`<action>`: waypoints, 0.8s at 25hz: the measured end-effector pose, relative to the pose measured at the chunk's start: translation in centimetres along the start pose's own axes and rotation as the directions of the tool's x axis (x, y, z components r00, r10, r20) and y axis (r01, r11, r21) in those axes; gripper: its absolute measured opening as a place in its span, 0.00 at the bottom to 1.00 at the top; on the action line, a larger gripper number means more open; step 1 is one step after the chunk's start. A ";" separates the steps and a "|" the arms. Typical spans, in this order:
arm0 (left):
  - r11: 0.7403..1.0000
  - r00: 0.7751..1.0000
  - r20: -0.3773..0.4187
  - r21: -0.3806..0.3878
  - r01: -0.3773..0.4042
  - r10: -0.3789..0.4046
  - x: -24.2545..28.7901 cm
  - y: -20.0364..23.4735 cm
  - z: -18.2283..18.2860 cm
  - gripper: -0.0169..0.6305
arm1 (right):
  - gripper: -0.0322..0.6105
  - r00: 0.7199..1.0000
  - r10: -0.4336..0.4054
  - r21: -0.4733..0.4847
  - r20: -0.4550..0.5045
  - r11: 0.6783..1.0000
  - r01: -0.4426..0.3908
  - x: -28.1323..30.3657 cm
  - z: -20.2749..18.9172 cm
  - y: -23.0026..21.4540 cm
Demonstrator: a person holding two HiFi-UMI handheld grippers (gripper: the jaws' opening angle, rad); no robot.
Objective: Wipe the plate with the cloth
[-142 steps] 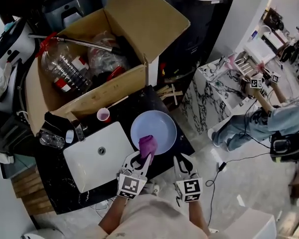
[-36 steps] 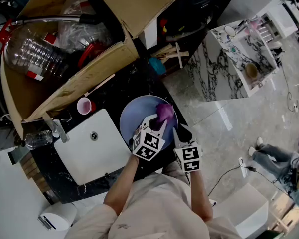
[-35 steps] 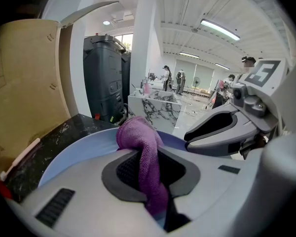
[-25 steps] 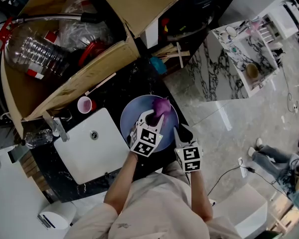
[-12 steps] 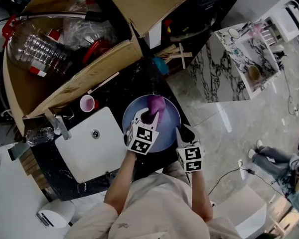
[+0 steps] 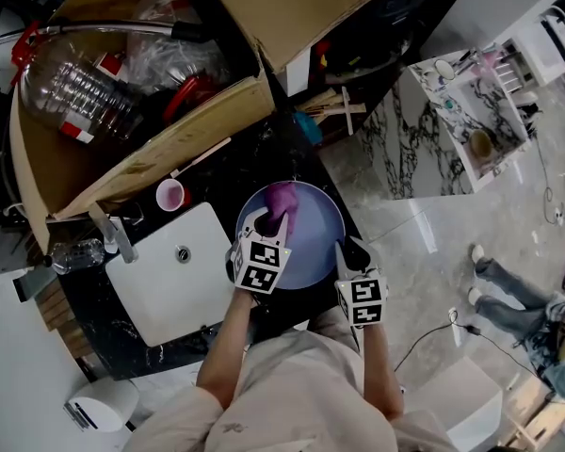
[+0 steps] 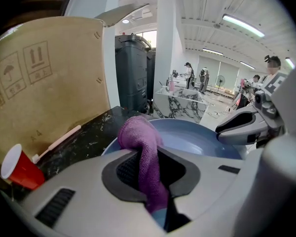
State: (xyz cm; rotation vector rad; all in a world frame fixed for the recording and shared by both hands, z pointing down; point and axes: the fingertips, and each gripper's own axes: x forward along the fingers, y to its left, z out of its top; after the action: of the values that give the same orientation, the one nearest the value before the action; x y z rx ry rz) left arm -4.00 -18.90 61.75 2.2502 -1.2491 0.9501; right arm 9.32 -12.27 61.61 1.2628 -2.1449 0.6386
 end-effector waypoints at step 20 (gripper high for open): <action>0.999 0.998 -0.053 -0.024 -0.042 0.041 -3.6 2.1 -2.6 0.12 | 0.16 0.999 -0.035 0.015 -0.001 0.999 0.035 0.1 0.0 -0.1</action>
State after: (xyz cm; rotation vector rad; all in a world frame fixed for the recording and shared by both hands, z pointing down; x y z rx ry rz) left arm -8.10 -16.26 60.99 2.1734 -1.2826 0.9965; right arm 9.40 -12.40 61.73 1.3052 -2.1168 0.6411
